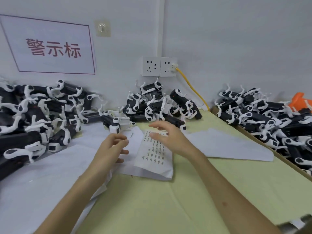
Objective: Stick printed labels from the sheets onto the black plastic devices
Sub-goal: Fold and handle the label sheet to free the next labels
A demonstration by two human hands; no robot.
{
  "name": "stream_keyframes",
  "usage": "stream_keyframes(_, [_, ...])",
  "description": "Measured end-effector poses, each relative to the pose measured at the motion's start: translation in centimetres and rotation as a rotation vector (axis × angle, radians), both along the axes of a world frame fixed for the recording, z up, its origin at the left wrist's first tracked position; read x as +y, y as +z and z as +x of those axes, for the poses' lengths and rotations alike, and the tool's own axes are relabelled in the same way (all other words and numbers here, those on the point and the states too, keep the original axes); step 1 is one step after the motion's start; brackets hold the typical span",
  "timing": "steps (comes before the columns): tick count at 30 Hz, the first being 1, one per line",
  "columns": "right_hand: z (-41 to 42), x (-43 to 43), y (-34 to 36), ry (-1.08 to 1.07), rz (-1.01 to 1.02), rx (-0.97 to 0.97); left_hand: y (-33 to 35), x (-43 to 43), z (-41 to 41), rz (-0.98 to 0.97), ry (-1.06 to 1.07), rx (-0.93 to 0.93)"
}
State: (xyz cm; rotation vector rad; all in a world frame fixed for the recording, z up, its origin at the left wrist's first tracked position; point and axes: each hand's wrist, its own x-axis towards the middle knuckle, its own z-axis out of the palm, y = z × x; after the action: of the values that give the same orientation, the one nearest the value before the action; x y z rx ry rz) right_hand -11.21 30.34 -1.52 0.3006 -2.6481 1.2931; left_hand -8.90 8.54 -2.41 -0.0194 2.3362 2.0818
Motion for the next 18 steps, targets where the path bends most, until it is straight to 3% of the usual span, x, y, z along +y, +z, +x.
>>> stream_keyframes(3, [0.1,-1.2,-1.3,0.098,0.34,-0.025,-0.1,-0.4,-0.1,-0.023,0.013,0.025])
stream_keyframes(8, [0.5,-1.9,-2.9,0.202,0.455,-0.097,0.2,-1.4,-0.4,0.012,-0.005,-0.045])
stream_keyframes(16, [0.6,-2.1,-2.6,0.233,0.346,-0.121,-0.8,-1.2,-0.1,0.01,-0.29,-0.197])
stream_keyframes(18, [0.6,-1.9,-2.3,0.218,0.291,-0.131,-0.9,-1.0,-0.2,-0.073,-0.324,-0.178])
